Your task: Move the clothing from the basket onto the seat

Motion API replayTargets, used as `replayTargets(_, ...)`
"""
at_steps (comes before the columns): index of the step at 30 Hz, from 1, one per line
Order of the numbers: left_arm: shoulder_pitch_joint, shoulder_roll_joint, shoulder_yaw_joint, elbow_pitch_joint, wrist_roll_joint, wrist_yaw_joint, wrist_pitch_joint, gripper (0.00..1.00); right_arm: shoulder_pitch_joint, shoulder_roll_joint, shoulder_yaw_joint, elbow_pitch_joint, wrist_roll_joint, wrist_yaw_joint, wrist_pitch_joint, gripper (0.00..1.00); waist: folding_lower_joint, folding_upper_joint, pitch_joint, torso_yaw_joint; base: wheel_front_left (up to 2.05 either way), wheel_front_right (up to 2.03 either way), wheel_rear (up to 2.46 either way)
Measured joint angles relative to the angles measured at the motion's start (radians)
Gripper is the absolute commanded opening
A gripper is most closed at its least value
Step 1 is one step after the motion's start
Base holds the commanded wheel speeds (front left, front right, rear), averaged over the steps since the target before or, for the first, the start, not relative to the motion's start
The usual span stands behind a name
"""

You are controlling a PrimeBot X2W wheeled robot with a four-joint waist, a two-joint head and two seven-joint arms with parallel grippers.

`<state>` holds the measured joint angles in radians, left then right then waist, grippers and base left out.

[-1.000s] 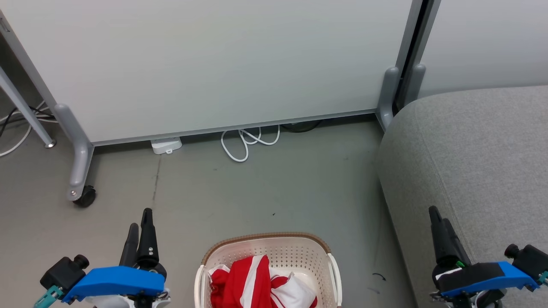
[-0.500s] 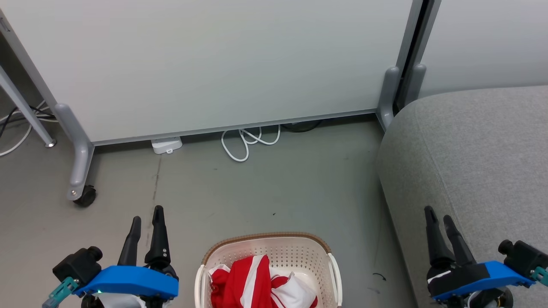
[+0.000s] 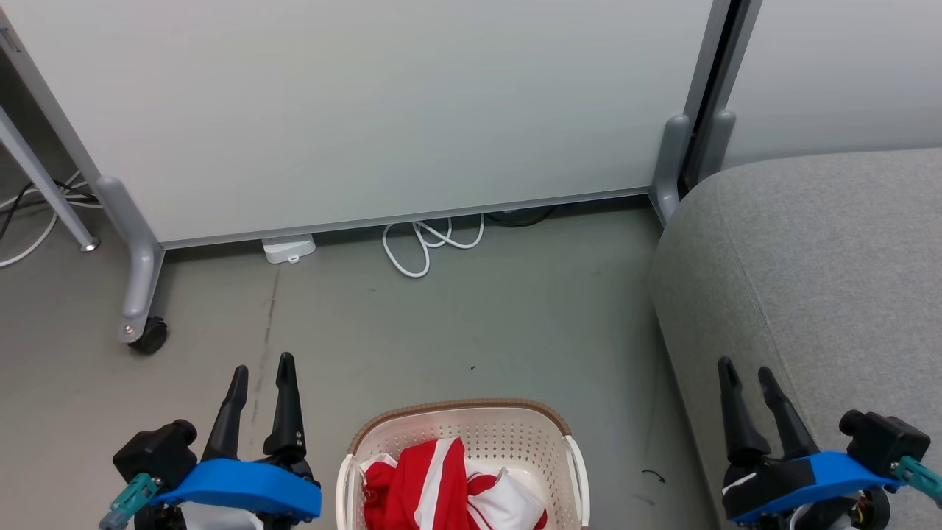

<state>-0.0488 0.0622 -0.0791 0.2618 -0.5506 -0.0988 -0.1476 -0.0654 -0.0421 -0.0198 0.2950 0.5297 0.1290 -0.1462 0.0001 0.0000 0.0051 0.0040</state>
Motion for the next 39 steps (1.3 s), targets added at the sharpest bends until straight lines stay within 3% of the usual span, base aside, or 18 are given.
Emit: replayTargets(39,-0.01,-0.007,0.002,0.094,0.261,-0.005,-0.085,1.0,0.001,-0.003,0.027,0.006,-0.35,0.0,-0.055,1.0,-0.0001,0.0,-0.013,-0.002,0.0,0.0,0.0)
